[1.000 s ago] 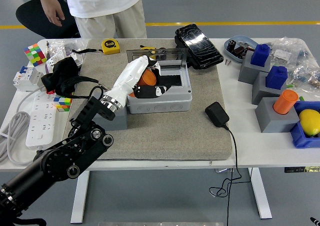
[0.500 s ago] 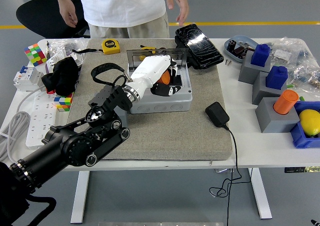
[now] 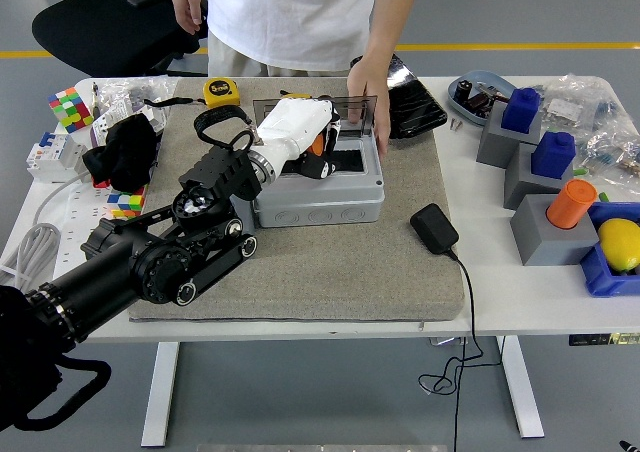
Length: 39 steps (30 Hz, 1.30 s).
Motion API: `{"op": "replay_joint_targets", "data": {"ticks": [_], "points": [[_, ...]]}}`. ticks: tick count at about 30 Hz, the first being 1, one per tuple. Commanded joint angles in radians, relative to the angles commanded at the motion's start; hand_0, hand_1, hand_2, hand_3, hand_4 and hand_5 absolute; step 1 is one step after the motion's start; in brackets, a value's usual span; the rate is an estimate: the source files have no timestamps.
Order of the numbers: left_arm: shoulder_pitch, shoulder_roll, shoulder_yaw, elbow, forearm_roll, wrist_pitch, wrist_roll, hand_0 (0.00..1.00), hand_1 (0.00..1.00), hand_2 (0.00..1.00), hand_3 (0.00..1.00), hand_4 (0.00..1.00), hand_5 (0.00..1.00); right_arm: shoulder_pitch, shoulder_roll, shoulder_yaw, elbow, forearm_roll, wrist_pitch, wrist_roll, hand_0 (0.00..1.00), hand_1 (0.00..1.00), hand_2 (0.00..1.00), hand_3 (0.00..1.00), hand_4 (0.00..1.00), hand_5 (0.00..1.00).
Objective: Fetch the battery,place it into the box,close the lid of the box
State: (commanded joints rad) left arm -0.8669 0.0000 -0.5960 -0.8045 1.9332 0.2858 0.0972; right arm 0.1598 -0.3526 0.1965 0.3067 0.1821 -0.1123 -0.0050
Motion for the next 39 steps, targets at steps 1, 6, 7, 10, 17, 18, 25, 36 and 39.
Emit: {"op": "replay_joint_targets", "data": {"ticks": [1,6,7,10,17,18,25,36,39], "points": [[-0.004,0.000,0.004,0.007,-0.003,0.002,-0.002,0.179,0.098,0.160,0.215,0.834,0.002,0.000,0.000,0.000,0.000,0.000,0.000,0.000,0.572,0.627,0.654,0.548,0.943,0.491],[-0.019,0.000,0.012,0.034,-0.017,0.012,-0.015,0.186,0.121,0.166,0.216,0.842,0.002,0.002,0.000,-0.007,0.000,0.001,0.000,0.000,0.572,0.627,0.654,0.548,0.943,0.491],[-0.021,0.000,0.012,0.036,-0.020,0.013,-0.017,0.186,0.121,0.166,0.216,0.842,0.002,0.002,0.001,-0.010,0.000,0.002,0.000,0.000,0.572,0.627,0.654,0.548,0.943,0.491],[-0.022,0.000,0.011,0.040,-0.031,0.015,-0.019,0.186,0.121,0.166,0.216,0.842,0.002,0.002,0.001,-0.014,0.000,0.002,0.000,0.000,0.572,0.627,0.654,0.548,0.943,0.491],[-0.019,0.000,0.028,0.041,-0.049,0.026,-0.033,0.195,0.120,0.169,0.217,0.848,0.002,0.005,0.001,-0.014,0.002,-0.001,0.000,0.001,0.573,0.627,0.654,0.547,0.943,0.491],[-0.019,0.000,0.032,0.040,-0.050,0.024,-0.032,0.249,0.211,0.240,0.328,0.893,0.002,0.005,0.001,-0.013,0.002,-0.002,0.000,0.001,0.575,0.627,0.654,0.547,0.943,0.491],[-0.015,0.000,0.038,0.040,-0.052,0.020,-0.039,0.332,0.343,0.328,0.443,0.956,0.002,0.005,0.002,-0.011,0.002,-0.002,0.000,0.001,0.574,0.627,0.654,0.548,0.943,0.491],[-0.012,0.000,0.048,0.043,-0.052,0.019,-0.040,0.508,0.561,0.507,0.683,0.998,0.078,0.004,0.003,-0.007,0.003,-0.006,0.001,0.002,0.574,0.627,0.654,0.548,0.944,0.489],[-0.012,0.000,0.046,0.038,-0.053,0.018,-0.040,0.508,0.561,0.507,0.683,0.998,0.078,0.003,0.003,-0.007,0.003,-0.007,0.001,0.002,0.574,0.627,0.654,0.548,0.944,0.489]]}}
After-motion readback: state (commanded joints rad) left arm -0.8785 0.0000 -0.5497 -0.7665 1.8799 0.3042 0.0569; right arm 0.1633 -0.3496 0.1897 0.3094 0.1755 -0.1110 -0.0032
